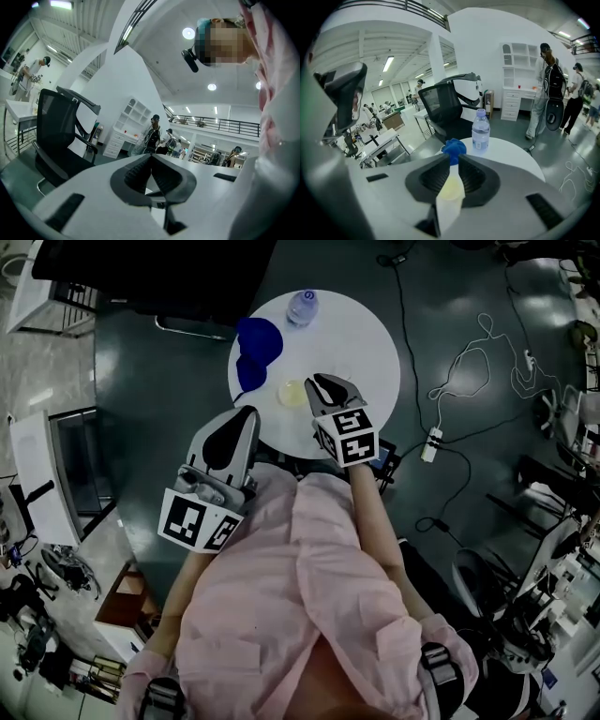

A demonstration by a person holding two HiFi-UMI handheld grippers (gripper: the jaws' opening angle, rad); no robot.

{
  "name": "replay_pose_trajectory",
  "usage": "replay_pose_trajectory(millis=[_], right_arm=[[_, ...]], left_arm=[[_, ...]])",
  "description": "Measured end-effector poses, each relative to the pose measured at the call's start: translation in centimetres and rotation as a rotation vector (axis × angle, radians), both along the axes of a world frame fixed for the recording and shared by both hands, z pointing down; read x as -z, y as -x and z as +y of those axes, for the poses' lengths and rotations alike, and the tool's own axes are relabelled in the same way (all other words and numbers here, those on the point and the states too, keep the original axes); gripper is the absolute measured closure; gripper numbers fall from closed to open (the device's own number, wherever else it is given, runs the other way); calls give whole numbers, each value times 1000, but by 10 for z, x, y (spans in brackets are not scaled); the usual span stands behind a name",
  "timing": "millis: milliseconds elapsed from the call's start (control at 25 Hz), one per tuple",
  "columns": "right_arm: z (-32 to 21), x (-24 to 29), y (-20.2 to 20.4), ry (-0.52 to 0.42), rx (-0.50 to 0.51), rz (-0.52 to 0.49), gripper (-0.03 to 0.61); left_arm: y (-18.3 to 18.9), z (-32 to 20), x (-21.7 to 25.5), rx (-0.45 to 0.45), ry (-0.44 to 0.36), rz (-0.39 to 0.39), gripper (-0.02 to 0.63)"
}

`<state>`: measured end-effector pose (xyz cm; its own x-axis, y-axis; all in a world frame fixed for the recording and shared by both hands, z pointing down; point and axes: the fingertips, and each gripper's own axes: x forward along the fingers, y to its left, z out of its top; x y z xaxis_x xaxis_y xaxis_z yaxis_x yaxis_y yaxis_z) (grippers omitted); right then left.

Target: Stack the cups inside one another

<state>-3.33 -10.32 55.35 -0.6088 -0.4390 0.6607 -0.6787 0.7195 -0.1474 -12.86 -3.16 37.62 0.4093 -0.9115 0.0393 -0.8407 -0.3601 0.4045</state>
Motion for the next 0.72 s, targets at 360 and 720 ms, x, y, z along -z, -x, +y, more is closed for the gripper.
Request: replay_pose_trajectory(millis=[360,720], right_arm=[[-1,-28,-6,58,-15,47,490],[5,-68,3,133,23,129,459]], left_arm=[[-1,-3,1,-25,-6,-10,595],[4,-1,2,-18,-5,-13,595]])
